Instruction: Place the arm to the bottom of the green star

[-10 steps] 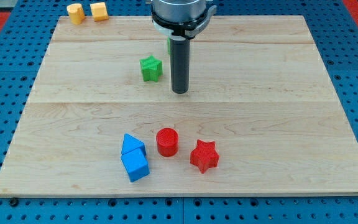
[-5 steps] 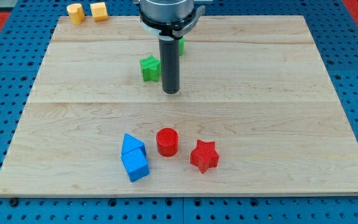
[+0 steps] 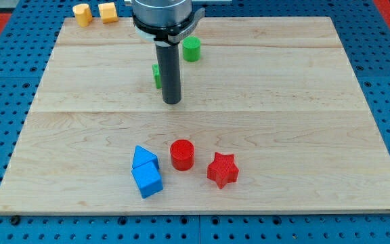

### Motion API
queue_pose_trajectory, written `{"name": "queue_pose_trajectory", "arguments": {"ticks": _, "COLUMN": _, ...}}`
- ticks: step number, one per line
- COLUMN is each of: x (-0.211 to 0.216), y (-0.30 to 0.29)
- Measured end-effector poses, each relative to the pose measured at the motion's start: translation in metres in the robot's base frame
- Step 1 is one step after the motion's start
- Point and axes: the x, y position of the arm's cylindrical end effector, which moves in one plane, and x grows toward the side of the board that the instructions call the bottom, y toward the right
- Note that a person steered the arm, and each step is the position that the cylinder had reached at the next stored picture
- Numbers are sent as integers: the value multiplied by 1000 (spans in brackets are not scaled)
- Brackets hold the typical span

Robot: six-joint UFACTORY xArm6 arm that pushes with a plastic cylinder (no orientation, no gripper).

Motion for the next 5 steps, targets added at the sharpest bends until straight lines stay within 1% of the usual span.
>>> {"name": "queue_pose_trajectory", "arguments": {"ticks": 5, "x": 0, "y": 4}}
